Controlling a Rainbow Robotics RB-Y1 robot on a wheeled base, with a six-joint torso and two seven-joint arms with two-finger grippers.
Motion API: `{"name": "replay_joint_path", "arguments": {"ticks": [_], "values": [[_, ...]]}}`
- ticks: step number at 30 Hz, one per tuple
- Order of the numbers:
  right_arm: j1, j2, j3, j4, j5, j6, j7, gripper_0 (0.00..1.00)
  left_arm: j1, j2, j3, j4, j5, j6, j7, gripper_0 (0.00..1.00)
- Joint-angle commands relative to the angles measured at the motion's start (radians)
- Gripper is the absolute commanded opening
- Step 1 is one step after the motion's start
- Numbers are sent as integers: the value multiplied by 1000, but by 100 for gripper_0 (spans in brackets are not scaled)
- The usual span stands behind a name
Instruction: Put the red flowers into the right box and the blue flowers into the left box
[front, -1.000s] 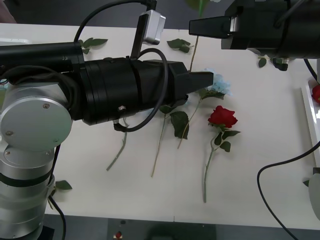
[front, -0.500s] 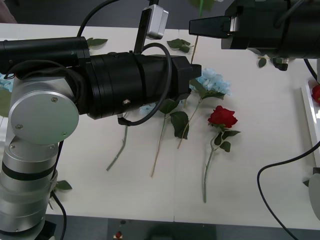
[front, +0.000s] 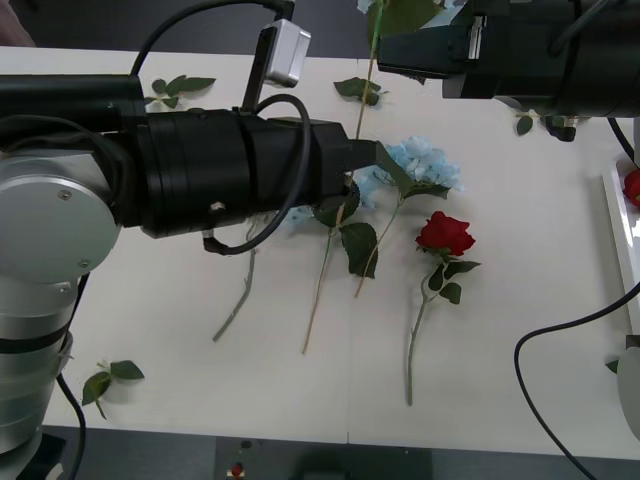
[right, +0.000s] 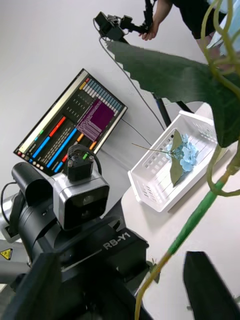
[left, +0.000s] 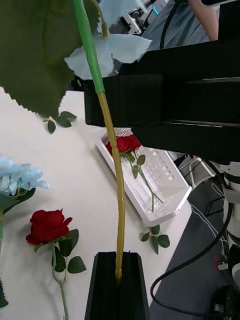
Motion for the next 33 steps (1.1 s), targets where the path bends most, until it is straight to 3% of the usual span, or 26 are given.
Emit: {"name": "replay_joint_path", "arguments": {"ticks": [1, 10, 18, 24, 33], "values": [[-26, 18, -15, -28, -13, -5, 16, 100, -21, 86, 68, -18, 80, -5, 46, 0], [-26, 18, -15, -28, -13, -5, 16, 100, 91, 299, 247, -49, 251, 1, 39, 0], [-26, 18, -15, -28, -13, -5, 16, 100, 208, 477, 573, -49, 368, 260, 28, 0], [-17, 0, -18, -22, -11, -9, 5, 100, 329, 620, 777, 69, 451, 366, -23, 0], [-14, -76, -18, -22, 39, 15, -103, 100, 473, 758, 809, 307, 388, 285, -156, 0]]}}
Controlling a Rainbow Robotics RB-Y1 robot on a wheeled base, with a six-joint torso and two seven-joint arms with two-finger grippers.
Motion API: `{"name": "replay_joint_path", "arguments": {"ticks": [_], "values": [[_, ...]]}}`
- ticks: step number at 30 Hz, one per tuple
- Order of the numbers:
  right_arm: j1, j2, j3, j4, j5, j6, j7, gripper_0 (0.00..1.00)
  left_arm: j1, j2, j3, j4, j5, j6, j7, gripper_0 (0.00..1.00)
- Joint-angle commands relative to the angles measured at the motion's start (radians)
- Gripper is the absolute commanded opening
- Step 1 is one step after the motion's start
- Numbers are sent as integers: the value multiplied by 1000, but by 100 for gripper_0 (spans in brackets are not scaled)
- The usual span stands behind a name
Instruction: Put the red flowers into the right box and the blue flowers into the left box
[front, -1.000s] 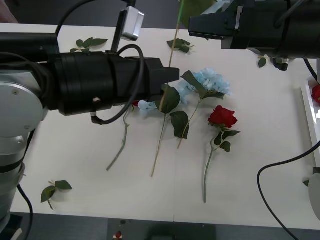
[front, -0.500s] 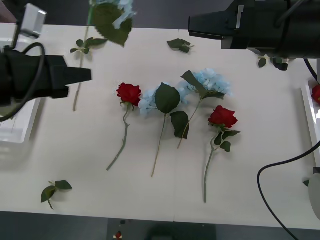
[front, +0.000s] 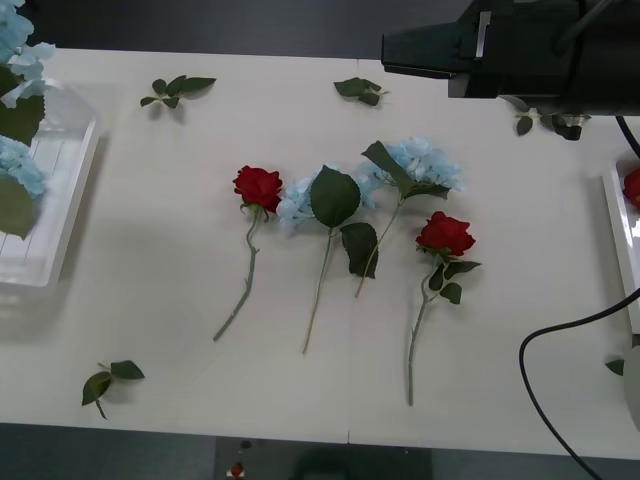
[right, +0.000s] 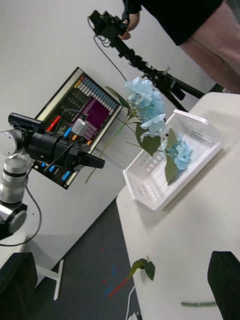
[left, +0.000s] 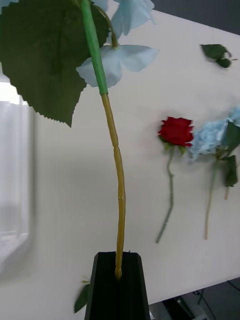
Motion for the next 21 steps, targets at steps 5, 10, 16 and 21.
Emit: {"name": "replay_joint_path", "arguments": {"ticks": [5, 10, 16, 21], "values": [[-16, -116, -16, -22, 87, 70, -256, 100, 31, 51, -31, 182, -148, -62, -136, 0], [-14, -165, -13, -25, 172, 137, -419, 100, 31, 51, -66, 256, -220, -101, -145, 0], [-16, -228, 23, -46, 282, 203, -615, 100, 34, 51, -100, 362, -279, -104, -162, 0], [-5, -288, 87, -79, 370, 213, -758, 100, 46, 54, -134, 432, -279, -137, -225, 0]]}}
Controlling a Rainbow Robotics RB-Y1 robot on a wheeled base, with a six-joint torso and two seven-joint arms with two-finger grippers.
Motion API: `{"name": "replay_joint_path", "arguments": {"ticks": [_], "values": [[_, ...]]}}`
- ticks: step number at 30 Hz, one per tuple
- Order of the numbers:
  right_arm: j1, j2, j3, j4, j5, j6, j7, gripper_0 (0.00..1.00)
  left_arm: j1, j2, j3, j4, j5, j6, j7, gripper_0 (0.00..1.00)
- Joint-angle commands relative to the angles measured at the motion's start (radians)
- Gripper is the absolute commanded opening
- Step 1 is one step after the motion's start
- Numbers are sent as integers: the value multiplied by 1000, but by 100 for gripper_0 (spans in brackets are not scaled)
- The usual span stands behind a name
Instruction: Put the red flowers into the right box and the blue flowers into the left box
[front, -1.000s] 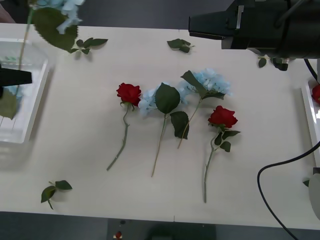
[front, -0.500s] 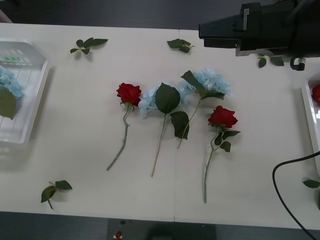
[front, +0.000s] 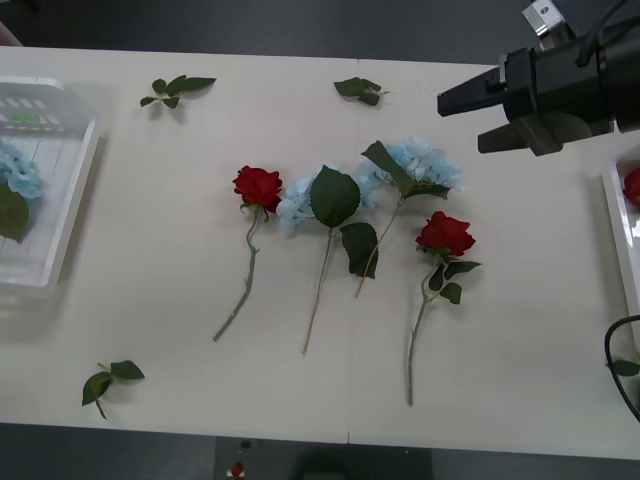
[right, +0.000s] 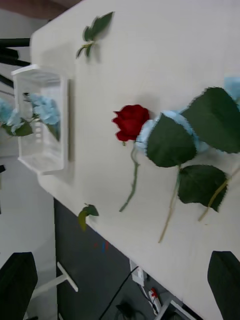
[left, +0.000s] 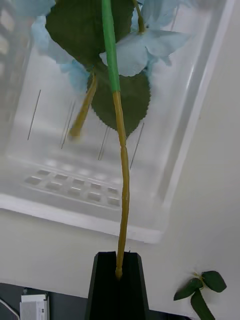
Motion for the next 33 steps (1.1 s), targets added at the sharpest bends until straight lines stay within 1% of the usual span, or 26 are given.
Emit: {"name": "replay_joint_path", "arguments": {"ticks": [1, 3, 4, 6, 7, 8, 9, 10, 13, 14, 15, 19, 21, 27, 33], "values": [[1, -73, 68, -71, 70, 0, -130, 100, 11, 28, -22, 45, 8, -50, -111, 0], [15, -88, 97, -85, 110, 0, -173, 100, 25, 34, -37, 62, 24, -78, -117, 1], [27, -93, 114, -97, 136, -3, -193, 100, 37, 39, -48, 64, 31, -99, -125, 8], [55, -103, 140, -117, 178, -6, -219, 100, 60, 46, -63, 61, 34, -135, -133, 29], [67, -108, 155, -129, 201, -6, -224, 100, 68, 50, -73, 59, 34, -153, -139, 46], [75, -111, 166, -137, 217, -7, -225, 100, 74, 51, -79, 59, 38, -162, -143, 53], [81, -113, 173, -141, 227, -6, -227, 100, 76, 51, -82, 61, 39, -165, -145, 57], [95, -117, 187, -154, 247, -7, -230, 100, 80, 53, -85, 61, 38, -172, -151, 64], [124, -122, 226, -177, 297, -6, -245, 100, 88, 53, -85, 61, 38, -179, -166, 82], [130, -120, 233, -181, 306, -6, -248, 100, 90, 53, -85, 61, 38, -181, -171, 84], [141, -120, 252, -187, 329, -6, -264, 100, 99, 53, -83, 61, 41, -195, -180, 89], [153, -120, 324, -207, 397, -6, -317, 100, 140, 53, -83, 82, 82, -279, -263, 97], [153, -120, 368, -215, 437, -6, -344, 100, 142, 53, -83, 113, 128, -288, -312, 99], [153, -105, 474, -215, 552, -6, -373, 100, 134, 53, -77, 180, 232, -288, -427, 100], [153, -76, 560, -174, 644, -29, -380, 100, 136, 53, -62, 174, 300, -287, -449, 100]]}}
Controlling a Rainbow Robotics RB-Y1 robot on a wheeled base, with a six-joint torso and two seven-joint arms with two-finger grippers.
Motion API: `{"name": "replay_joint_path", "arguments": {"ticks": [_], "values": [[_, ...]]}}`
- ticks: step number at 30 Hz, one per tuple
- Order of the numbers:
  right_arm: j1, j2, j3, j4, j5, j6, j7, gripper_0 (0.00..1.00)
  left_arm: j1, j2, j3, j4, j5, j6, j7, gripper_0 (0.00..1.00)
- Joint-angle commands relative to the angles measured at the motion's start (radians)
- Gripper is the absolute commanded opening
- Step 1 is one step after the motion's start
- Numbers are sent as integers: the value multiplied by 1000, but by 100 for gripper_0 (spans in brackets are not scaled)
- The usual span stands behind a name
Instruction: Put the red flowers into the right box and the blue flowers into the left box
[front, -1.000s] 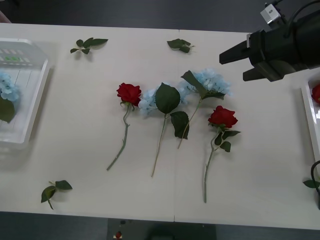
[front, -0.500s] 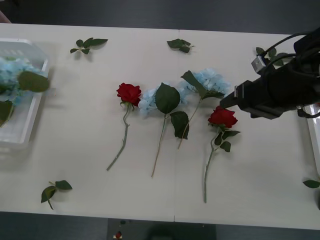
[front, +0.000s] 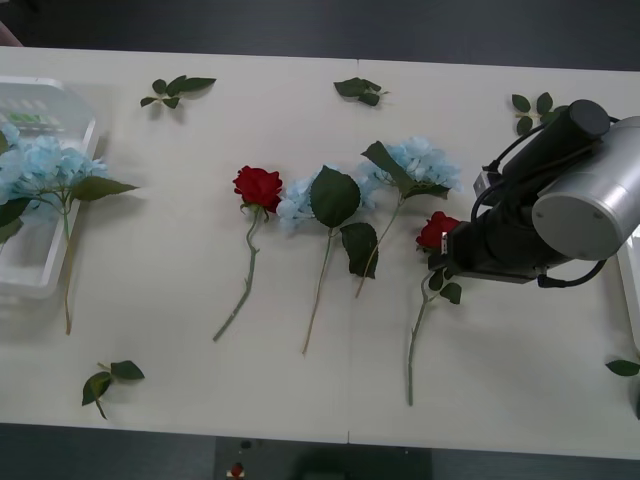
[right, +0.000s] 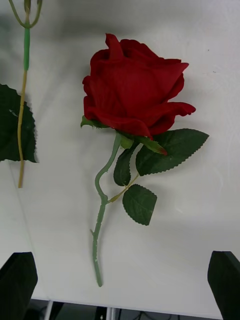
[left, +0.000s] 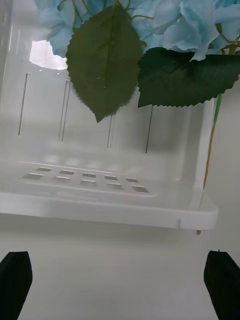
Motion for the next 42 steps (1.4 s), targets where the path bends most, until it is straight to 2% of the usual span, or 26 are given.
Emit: {"name": "replay_joint_path", "arguments": {"ticks": [1, 7, 10, 18, 22, 29, 39, 42], "values": [[-15, 24, 30, 18, 55, -28, -49, 100, 4, 52, 38, -21, 60, -3, -22, 100], [-15, 79, 74, 82, 131, -65, -39, 100, 4, 52, 44, -72, 171, 5, 6, 100], [-15, 110, 89, 116, 181, -75, -29, 100, 2, 53, 64, -119, 161, 21, 80, 100], [-15, 162, 135, 203, 256, -143, -14, 100, -58, 53, 196, -231, 0, 275, 222, 100], [-15, 178, 151, 231, 279, -163, -12, 100, -85, 53, 194, -310, -12, 308, 320, 100], [-15, 202, 168, 292, 312, -201, -5, 100, -211, 52, 77, -471, -132, 307, 593, 100], [-15, 211, 186, 341, 332, -250, -5, 100, -432, 10, -153, -523, -276, 302, 808, 100], [-15, 211, 186, 341, 331, -249, -5, 36, -521, -33, -252, -523, -349, 302, 862, 100]]}}
